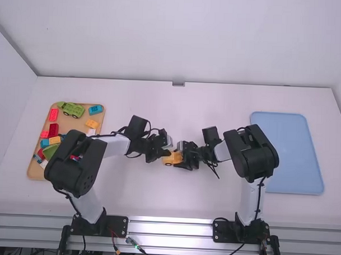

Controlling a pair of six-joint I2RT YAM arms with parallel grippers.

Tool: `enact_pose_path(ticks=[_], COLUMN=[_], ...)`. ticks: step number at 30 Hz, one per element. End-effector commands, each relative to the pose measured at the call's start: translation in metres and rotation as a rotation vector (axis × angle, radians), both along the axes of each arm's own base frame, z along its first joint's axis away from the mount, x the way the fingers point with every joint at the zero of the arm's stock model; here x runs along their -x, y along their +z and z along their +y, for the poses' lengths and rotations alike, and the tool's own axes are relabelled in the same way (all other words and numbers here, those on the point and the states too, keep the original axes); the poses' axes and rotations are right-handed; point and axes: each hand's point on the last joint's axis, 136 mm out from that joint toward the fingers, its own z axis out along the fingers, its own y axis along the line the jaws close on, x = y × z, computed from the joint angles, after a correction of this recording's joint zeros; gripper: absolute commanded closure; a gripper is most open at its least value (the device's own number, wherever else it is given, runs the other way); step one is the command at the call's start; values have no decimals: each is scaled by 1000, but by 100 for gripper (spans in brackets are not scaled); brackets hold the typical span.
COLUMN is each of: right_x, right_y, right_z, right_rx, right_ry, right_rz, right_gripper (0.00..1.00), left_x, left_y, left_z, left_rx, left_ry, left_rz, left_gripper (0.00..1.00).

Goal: Assemble lego blocks to make yellow taxi

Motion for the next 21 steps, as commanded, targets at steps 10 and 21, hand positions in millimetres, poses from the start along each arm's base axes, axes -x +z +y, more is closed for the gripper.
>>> enact_pose_path(ticks=[10, 21], right_x=[-2, -3], right_y=[-16, -16], right_z=[-7, -8], right_rx=[73, 76], right_ry=[-32, -38], right_rz=[-3, -3], right_gripper=[36, 31], left_x=[17, -38], left_y=[-46, 63], left_z=[21, 7], left_rx=[-203, -30], left_ry=[30, 62], left_rz=[84, -96], left_gripper=[98, 98])
